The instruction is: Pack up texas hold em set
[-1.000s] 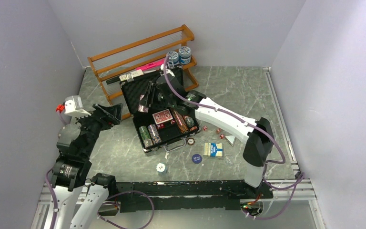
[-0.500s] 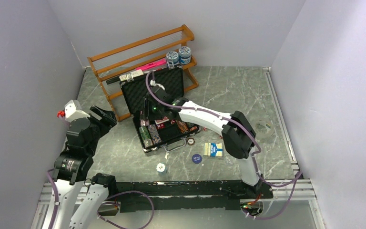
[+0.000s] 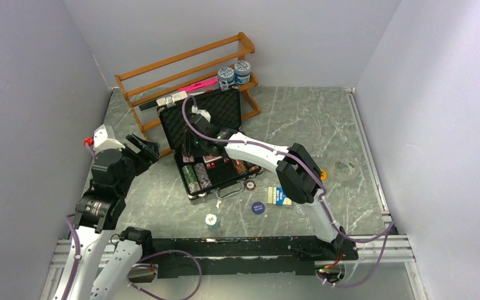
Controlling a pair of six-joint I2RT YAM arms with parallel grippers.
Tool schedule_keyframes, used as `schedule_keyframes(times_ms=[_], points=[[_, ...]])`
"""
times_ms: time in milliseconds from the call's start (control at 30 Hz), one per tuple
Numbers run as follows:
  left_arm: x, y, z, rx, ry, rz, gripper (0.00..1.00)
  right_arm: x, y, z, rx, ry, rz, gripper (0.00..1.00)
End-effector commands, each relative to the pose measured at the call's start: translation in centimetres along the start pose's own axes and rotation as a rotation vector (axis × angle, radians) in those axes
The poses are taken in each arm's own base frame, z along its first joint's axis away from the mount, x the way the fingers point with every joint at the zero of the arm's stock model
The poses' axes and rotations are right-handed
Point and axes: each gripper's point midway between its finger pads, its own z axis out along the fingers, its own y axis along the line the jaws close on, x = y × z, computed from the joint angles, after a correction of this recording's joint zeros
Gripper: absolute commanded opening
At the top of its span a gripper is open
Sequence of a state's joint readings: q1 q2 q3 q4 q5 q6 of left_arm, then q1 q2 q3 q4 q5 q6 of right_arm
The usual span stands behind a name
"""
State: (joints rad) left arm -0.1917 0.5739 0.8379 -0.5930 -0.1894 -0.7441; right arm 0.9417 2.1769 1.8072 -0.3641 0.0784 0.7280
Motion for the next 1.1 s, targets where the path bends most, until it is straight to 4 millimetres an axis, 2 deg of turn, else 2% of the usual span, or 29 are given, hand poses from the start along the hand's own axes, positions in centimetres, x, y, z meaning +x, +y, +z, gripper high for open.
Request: schedule_keyframes(times_ms=[0, 100, 233, 400, 467, 700, 800, 867, 1067], points=[[-0.8, -1.0, -0.3, 0.051, -0.024, 0.028, 0.8, -3.8, 2.5, -0.2, -0.06, -0.129, -0.021, 0.14], [-0.7, -0.6, -0.4, 0.035, -0.029, 0.031, 0.81, -3.0, 2.1, 0.7, -0.043, -0.092, -0.033, 0.14], [-0.6, -0.1, -0.4, 0.014, -0.028, 0.039, 0.81, -0.4, 1.7, 1.7, -0.029, -0.009, -0.049, 0.14], [0.0, 0.0, -0.2, 0.029, -0.017, 0.035, 0.82, 1.9, 2.1, 1.6, -0.033, 0.089, -0.082, 0.15], [0.3, 0.1, -0.1, 0.023, -0.013, 0.03, 0.82, 2.1, 2.2, 1.4, -0.022, 0.121, -0.09, 0.15], [0.3, 0.8, -0.1, -0.004, -0.017, 0.03, 0.82, 3.9, 0.6, 2.0, 0.049, 0.207, -0.112, 0.18], [0.1, 1.2, -0.3, -0.026, -0.028, 0.03, 0.82, 4.5, 0.2, 2.3, 0.058, 0.238, -0.128, 0.22], [0.0, 1.5, -0.4, -0.044, -0.034, 0.029, 0.82, 5.3, 0.3, 2.7, 0.046, 0.281, -0.14, 0.28], [0.4, 0.9, -0.2, -0.008, -0.015, 0.039, 0.82, 6.4, -0.1, 2.5, 0.063, 0.325, -0.159, 0.4]])
